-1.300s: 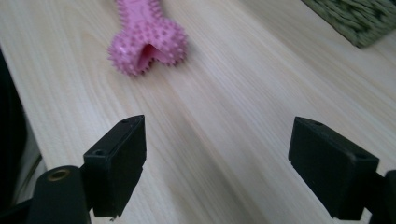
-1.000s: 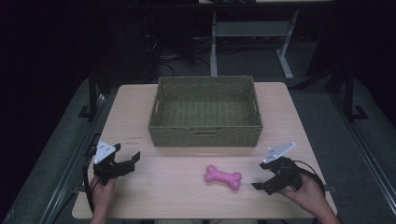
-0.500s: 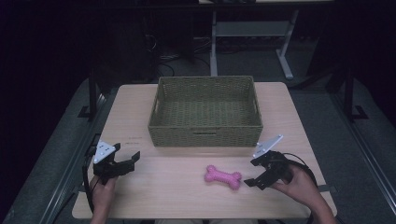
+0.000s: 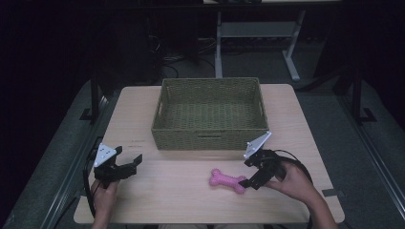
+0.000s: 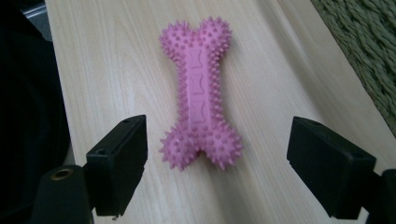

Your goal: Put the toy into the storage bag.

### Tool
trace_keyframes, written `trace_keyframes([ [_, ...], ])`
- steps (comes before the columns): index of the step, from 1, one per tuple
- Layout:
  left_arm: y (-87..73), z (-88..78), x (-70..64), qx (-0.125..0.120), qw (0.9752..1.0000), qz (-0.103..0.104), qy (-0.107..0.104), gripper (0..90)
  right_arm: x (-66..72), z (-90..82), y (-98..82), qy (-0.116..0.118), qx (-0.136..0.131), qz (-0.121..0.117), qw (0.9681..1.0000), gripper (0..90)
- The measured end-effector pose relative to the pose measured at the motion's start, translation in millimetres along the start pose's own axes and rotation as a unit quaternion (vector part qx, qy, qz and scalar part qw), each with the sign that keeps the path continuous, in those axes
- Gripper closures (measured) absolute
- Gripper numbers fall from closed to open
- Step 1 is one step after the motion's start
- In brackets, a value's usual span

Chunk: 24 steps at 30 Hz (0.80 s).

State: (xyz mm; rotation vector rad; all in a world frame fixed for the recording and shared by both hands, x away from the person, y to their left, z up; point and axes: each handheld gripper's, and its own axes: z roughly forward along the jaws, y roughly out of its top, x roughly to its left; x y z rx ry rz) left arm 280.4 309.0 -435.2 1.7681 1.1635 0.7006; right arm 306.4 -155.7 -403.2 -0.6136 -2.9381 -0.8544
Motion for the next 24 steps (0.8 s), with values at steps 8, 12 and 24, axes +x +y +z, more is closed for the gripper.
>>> trace_keyframes([
  [8, -0.1, -0.6, 1.0, -0.001, 1.0000, -0.001, 0.001, 13.8, 0.5, 12.7, 13.5, 0.012, 0.016, -0.012, 0.9997, 21.2],
  [12, -0.1, -0.5, 1.0, -0.001, 1.0000, -0.002, 0.000, 13.8, 0.6, 18.5, 16.4, 0.015, 0.024, -0.014, 0.9995, 21.7],
  [24, -0.1, -1.0, 1.3, -0.002, 1.0000, -0.004, 0.000, 13.8, 3.6, 39.4, 28.0, 0.029, 0.054, -0.029, 0.9977, 24.9],
])
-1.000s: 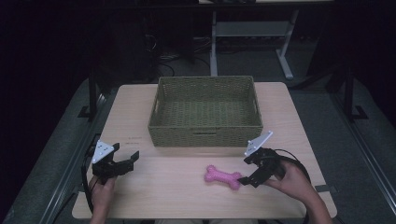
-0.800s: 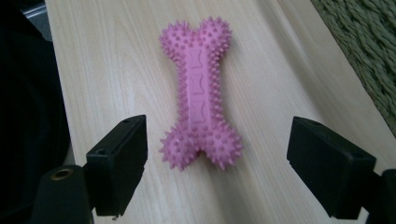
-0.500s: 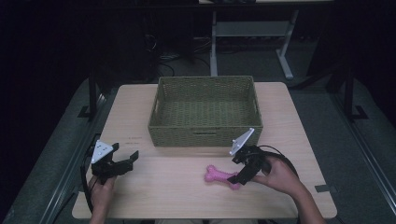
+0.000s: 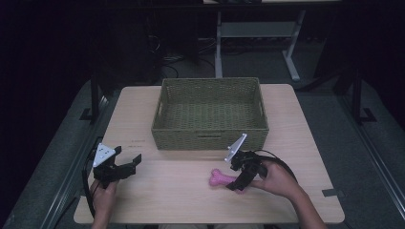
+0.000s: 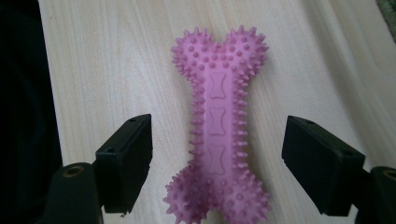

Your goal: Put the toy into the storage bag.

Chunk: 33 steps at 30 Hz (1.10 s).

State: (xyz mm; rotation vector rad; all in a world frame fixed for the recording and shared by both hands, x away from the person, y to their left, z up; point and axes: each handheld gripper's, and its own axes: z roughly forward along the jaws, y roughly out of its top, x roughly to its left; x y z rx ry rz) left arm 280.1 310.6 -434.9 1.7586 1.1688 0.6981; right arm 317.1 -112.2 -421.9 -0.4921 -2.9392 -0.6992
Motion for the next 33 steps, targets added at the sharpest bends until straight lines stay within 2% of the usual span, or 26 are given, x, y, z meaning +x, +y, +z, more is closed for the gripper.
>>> trace_keyframes([
  [14, 0.0, -0.6, 0.8, 0.000, 1.0000, -0.001, -0.001, 13.8, 0.3, 10.7, 7.5, 0.001, 0.022, -0.014, 0.9997, 32.3],
  [23, -0.3, -1.2, 2.0, -0.001, 1.0000, -0.003, -0.001, 13.9, 0.9, 17.9, 12.3, 0.002, 0.041, -0.026, 0.9988, 42.7],
  [33, -0.3, -1.2, 1.9, -0.001, 1.0000, -0.004, -0.002, 13.9, 1.9, 21.0, 12.6, -0.013, 0.052, -0.034, 0.9980, 48.3],
])
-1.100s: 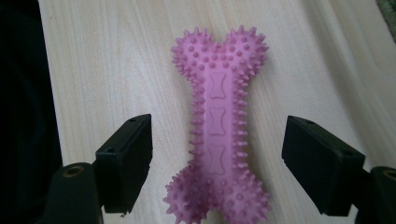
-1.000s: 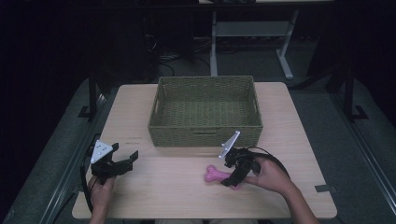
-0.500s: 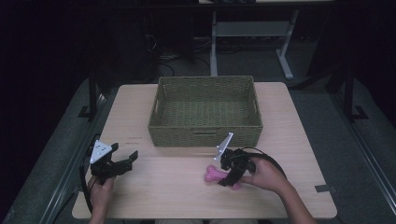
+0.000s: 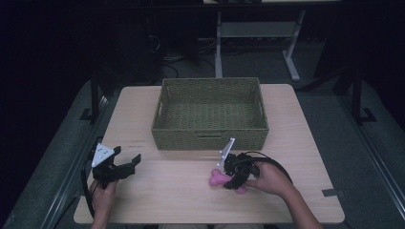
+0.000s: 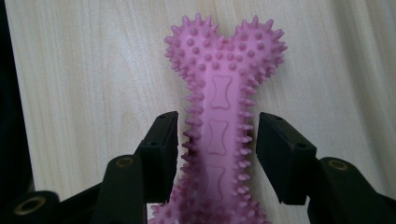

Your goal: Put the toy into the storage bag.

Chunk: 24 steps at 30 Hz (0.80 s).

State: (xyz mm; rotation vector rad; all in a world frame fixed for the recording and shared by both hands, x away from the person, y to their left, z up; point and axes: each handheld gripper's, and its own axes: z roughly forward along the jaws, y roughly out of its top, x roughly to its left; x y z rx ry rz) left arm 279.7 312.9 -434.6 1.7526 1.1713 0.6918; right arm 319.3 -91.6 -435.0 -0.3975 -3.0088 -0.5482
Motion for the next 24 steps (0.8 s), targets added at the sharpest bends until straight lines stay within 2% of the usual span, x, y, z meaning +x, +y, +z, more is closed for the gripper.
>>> trace_keyframes([
  [13, 0.1, -0.4, 0.6, -0.001, 1.0000, 0.000, 0.001, 13.8, 3.7, 2.9, 2.5, -0.018, 0.012, -0.018, 0.9996, 50.7],
  [24, 0.1, -0.6, 0.8, -0.001, 1.0000, -0.001, 0.000, 13.9, 5.4, 3.2, 2.2, -0.019, 0.014, -0.025, 0.9994, 55.4],
])
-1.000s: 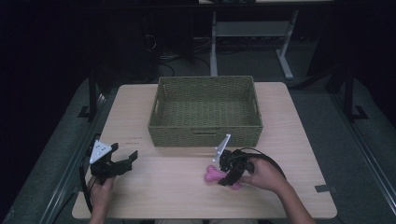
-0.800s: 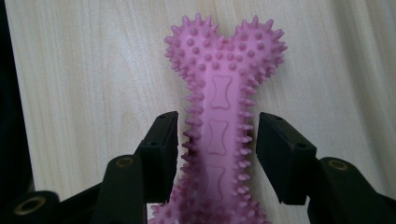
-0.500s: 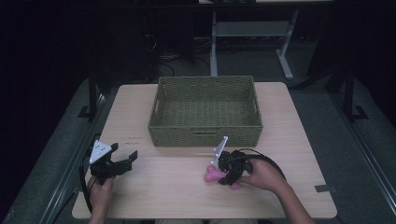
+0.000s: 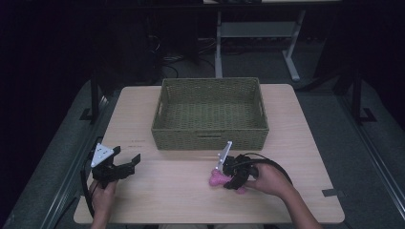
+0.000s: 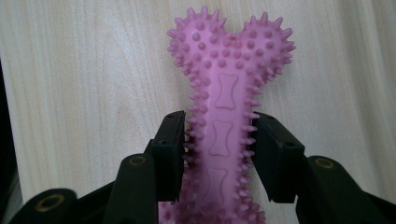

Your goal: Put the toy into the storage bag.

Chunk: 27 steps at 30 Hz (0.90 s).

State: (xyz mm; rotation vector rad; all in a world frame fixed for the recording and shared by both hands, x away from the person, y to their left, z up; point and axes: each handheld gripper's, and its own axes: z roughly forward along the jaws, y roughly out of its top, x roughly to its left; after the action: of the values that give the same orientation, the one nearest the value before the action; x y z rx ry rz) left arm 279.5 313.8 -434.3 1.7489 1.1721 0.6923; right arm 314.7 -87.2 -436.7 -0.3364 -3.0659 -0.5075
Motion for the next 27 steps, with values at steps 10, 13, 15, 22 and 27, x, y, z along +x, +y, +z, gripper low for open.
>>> trace_keyframes([
  [10, -0.1, -0.4, 0.5, -0.002, 1.0000, -0.003, 0.001, 13.8, -5.0, -3.1, -1.6, 0.015, -0.007, 0.002, 0.9999, 57.9],
  [13, -0.1, -0.3, 0.6, -0.002, 1.0000, -0.003, 0.001, 13.9, -7.1, -6.3, -1.2, 0.017, -0.010, 0.002, 0.9998, 58.0],
  [15, -0.2, -0.4, 0.6, -0.002, 1.0000, -0.004, 0.001, 13.9, -9.0, -9.2, -2.0, 0.026, -0.021, 0.006, 0.9994, 58.0],
  [22, -0.2, -0.6, 0.2, -0.003, 1.0000, -0.003, 0.000, 13.9, -13.9, -17.6, -5.7, 0.038, -0.032, 0.009, 0.9987, 58.0],
  [27, -0.3, -0.6, 0.5, -0.002, 1.0000, -0.003, 0.001, 13.8, -19.0, -26.1, -4.4, 0.045, -0.041, 0.006, 0.9981, 58.0],
])
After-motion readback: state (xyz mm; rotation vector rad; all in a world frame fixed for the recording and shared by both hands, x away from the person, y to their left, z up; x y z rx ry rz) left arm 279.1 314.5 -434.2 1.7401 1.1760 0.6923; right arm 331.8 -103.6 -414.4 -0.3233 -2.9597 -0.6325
